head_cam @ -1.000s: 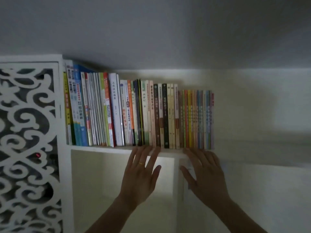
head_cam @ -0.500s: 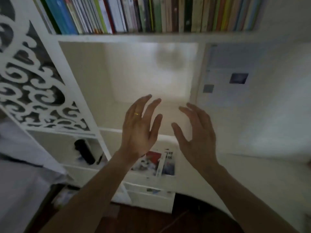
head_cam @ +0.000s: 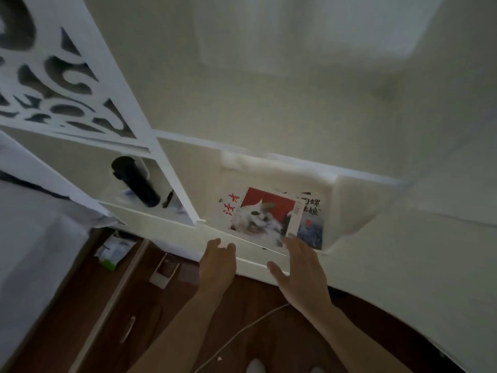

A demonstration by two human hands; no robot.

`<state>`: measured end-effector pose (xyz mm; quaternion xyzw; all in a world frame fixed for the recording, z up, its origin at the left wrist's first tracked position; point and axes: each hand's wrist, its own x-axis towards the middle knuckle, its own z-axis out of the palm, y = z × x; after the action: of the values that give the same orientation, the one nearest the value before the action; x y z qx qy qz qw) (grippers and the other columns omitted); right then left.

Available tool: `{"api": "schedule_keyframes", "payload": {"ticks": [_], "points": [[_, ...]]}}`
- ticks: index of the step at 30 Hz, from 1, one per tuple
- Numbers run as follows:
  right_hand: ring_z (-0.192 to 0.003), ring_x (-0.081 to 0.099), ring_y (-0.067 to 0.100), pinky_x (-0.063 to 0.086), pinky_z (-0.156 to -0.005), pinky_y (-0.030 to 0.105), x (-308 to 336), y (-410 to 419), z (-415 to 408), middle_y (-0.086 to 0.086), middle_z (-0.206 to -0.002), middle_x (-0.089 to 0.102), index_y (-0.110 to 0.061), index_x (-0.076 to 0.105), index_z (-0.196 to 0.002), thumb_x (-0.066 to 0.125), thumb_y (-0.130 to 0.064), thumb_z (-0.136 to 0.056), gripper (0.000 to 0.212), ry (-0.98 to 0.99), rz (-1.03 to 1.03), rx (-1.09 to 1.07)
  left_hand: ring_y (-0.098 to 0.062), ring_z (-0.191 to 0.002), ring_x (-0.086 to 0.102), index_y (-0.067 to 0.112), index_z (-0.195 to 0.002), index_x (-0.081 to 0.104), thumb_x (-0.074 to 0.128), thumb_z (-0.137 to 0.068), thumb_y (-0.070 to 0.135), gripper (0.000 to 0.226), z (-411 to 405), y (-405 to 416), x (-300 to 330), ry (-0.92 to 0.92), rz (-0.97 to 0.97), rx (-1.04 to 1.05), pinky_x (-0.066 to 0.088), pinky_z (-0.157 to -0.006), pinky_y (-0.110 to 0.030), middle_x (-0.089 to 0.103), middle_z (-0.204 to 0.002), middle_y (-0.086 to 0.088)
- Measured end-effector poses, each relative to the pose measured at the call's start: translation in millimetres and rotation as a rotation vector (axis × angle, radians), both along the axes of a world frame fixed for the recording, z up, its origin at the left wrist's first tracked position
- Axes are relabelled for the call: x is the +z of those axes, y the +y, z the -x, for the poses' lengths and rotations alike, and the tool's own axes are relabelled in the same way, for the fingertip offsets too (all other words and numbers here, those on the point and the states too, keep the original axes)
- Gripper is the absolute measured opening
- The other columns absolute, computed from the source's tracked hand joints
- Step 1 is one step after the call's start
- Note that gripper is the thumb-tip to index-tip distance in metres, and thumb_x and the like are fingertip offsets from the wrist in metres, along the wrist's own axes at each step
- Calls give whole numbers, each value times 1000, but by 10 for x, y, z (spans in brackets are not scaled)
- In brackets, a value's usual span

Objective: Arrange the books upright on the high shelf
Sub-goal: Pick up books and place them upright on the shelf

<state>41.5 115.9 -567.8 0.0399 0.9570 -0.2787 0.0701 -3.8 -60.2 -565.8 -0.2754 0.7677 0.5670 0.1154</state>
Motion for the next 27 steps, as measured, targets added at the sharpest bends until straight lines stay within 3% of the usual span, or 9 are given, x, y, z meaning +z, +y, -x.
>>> {"api": "schedule_keyframes", "payload": {"ticks": [2, 6, 9, 11, 14, 16, 18, 23, 27], "points": [[-149, 31, 27, 33, -120, 46, -199, -7, 235, 4, -159, 37, -29, 37, -151, 62, -57, -92, 70, 32, -95, 50, -37, -121, 58, 0, -143, 50, 45, -106, 15, 40, 139, 45, -207, -193, -202, 122, 46, -105, -42, 54, -139, -26], [-138, 46, 28, 47, -108, 46, -490, -7, 597, 1, -149, 47, -28, 44, -144, 76, -48, -84, 71, 77, -312, 197, -22, -83, 62, -1, -113, 62, 58, -102, 12, 18, 338, 218, -329, -198, -456, 252, 53, -87, -36, 65, -98, -11], [-104, 63, 24, 60, -71, 40, -593, 64, 695, 1, -119, 62, -22, 58, -123, 79, -28, -81, 47, 155, -410, 242, -28, -88, 67, 8, -122, 56, 54, -102, 7, 20, 357, 284, -349, -22, -585, 260, 51, -84, -35, 70, -99, -11], [-68, 66, 24, 50, -43, 32, -565, 199, 739, 3, -85, 66, -16, 65, -103, 82, -15, -77, 31, 250, -497, 188, -28, -96, 70, 15, -127, 59, 54, -104, 14, 24, 400, 277, -336, 33, -624, 157, 53, -86, -34, 74, -106, -10], [-48, 60, 25, 39, -38, 25, -395, 438, 821, 6, -67, 64, -9, 67, -100, 82, -5, -73, 31, 339, -566, 10, -23, -92, 64, 19, -126, 63, 59, -100, 9, 28, 512, 269, -497, 42, -403, 9, 53, -75, -25, 71, -110, -10], [-51, 63, 29, 42, -41, 28, -294, 493, 854, 10, -71, 67, -4, 65, -106, 74, -4, -73, 34, 385, -573, -39, -23, -103, 62, 21, -127, 60, 66, -96, 13, 33, 576, 327, -592, 14, -17, -84, 51, -88, -30, 68, -119, -5], [-51, 64, 29, 36, -41, 25, -233, 440, 863, 13, -75, 68, 0, 65, -111, 69, -9, -73, 39, 401, -606, -50, -24, -115, 62, 14, -133, 56, 68, -94, 20, 41, 583, 429, -595, -28, 186, -138, 45, -100, -32, 67, -122, -2], [-49, 64, 29, 31, -43, 25, -317, 375, 790, 15, -78, 70, 1, 61, -125, 78, -6, -76, 52, 266, -588, -78, -37, -116, 60, 6, -130, 48, 66, -94, 40, 52, 648, 822, -453, -93, 229, -158, 47, -95, -41, 63, -124, -14], [-38, 55, 23, 33, -37, 22, -518, 327, 649, 9, -60, 62, 0, 65, -117, 90, -3, -64, 58, 279, -526, -46, -41, -111, 57, 7, -120, 42, 67, -93, 35, 46, 707, 1001, -451, -106, 178, -140, 48, -90, -43, 53, -122, -18]]}}
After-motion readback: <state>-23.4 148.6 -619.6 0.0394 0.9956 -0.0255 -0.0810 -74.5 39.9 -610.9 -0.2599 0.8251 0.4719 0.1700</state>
